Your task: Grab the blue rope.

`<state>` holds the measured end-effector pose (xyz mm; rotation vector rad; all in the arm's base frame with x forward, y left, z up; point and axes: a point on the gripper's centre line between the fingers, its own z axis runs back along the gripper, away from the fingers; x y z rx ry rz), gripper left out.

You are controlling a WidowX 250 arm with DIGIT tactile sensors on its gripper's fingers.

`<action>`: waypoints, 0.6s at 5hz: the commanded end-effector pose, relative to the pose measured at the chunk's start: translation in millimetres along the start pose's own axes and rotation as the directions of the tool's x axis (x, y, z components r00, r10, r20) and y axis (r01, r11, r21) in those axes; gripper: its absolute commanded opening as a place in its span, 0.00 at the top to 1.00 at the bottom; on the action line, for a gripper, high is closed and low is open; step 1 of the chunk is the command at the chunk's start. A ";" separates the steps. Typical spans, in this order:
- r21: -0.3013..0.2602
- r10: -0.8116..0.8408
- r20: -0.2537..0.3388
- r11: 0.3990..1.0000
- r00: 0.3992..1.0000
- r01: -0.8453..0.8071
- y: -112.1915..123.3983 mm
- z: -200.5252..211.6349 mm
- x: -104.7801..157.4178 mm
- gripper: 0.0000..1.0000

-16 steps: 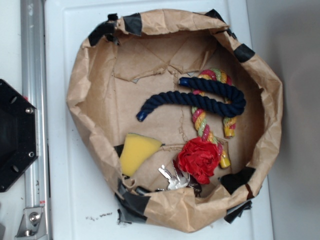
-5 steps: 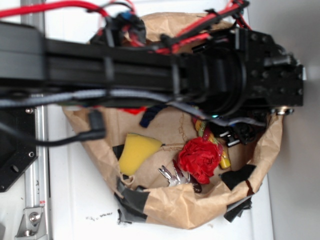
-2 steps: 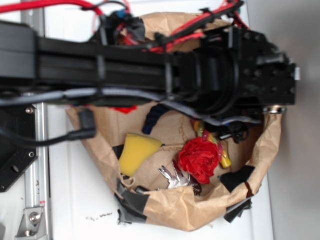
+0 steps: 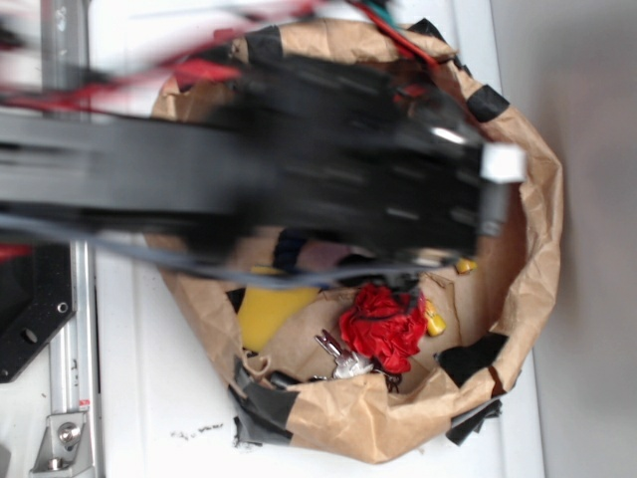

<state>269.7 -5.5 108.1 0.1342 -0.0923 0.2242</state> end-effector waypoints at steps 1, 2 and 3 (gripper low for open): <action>-0.052 -0.019 0.000 0.998 1.000 0.019 7.8 48.4 -13.0 1.00; -0.050 -0.007 -0.034 0.999 0.999 0.005 13.4 32.5 -7.6 0.00; -0.064 0.005 -0.023 0.998 1.000 -0.006 12.5 -7.0 12.0 0.00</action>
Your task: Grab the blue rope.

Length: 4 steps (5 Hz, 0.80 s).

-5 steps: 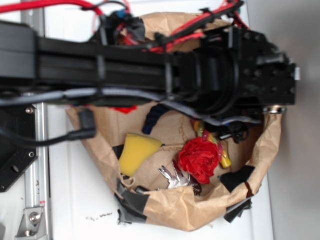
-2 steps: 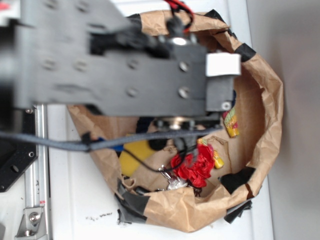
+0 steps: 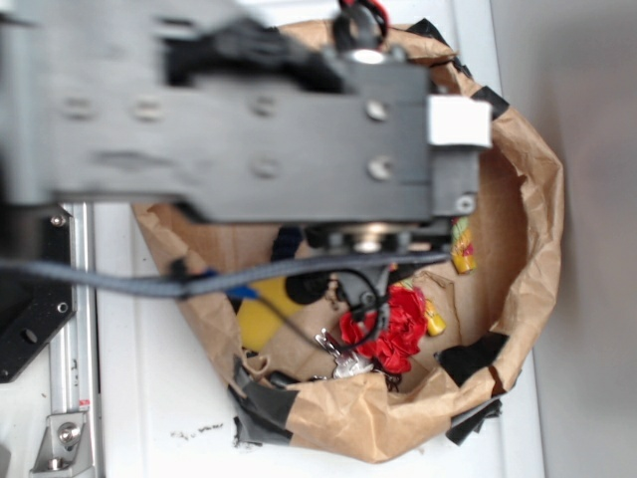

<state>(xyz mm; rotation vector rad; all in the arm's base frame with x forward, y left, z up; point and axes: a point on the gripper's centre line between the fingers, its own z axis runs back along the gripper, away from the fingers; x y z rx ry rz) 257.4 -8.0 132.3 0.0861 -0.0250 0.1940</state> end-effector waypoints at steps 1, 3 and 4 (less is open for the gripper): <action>0.003 0.035 0.017 0.999 0.999 -0.035 5.5 -56.6 40.9 0.00; -0.029 -0.042 -0.072 0.999 0.997 0.040 -10.9 -98.2 60.4 0.00; -0.069 -0.078 -0.118 0.995 0.990 0.070 -19.0 -108.6 57.1 0.00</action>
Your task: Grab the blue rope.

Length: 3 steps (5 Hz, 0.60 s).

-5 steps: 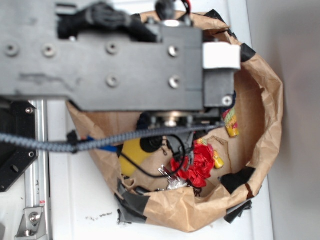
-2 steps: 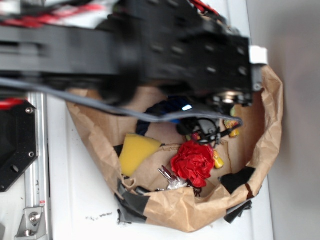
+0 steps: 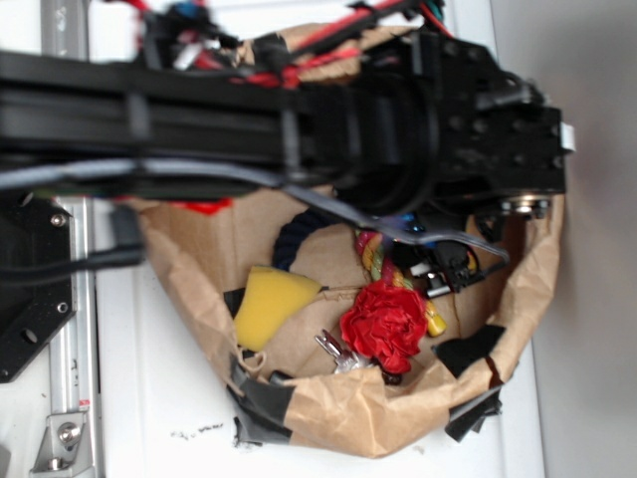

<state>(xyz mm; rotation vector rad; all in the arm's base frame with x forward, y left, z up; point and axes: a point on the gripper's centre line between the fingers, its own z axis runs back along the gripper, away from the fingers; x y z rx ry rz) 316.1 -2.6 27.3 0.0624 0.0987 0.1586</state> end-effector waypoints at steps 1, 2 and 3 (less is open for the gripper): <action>-0.026 -0.039 -0.054 0.999 0.998 0.037 -7.1 -15.3 -0.9 0.02; -0.017 -0.031 -0.044 0.999 0.999 0.031 -3.5 -11.3 -8.4 1.00; 0.007 -0.030 -0.001 1.000 1.000 0.030 0.7 3.7 -15.7 1.00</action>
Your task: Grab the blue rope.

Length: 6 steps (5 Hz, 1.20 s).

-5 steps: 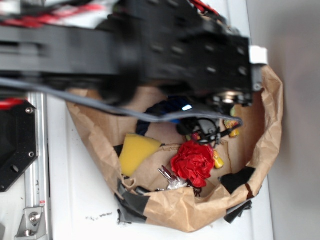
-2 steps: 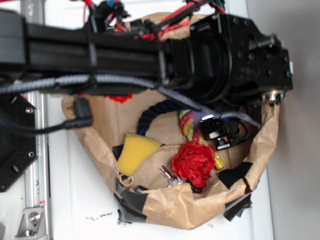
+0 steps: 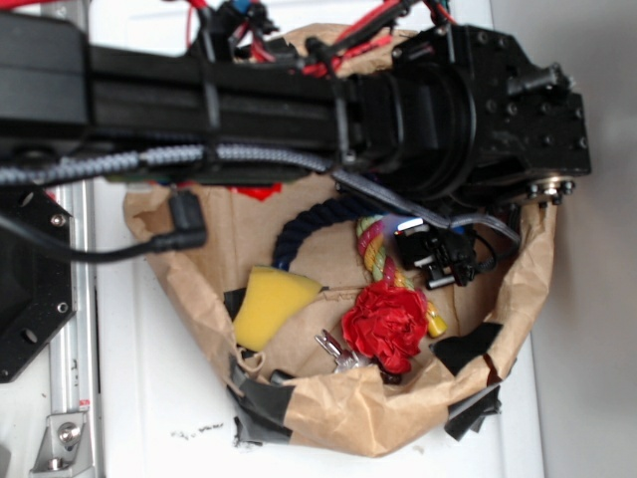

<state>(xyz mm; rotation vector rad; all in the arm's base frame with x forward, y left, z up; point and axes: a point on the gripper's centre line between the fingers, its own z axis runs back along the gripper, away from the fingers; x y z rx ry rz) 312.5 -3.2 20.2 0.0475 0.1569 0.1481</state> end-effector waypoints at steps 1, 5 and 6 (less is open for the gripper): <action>0.050 -0.006 0.137 0.999 0.991 -0.001 4.1 32.2 -25.3 1.00; -0.004 0.051 0.239 0.999 0.970 -0.051 33.1 135.6 -70.4 1.00; 0.024 0.124 0.190 0.991 0.974 -0.130 34.9 131.4 -68.7 1.00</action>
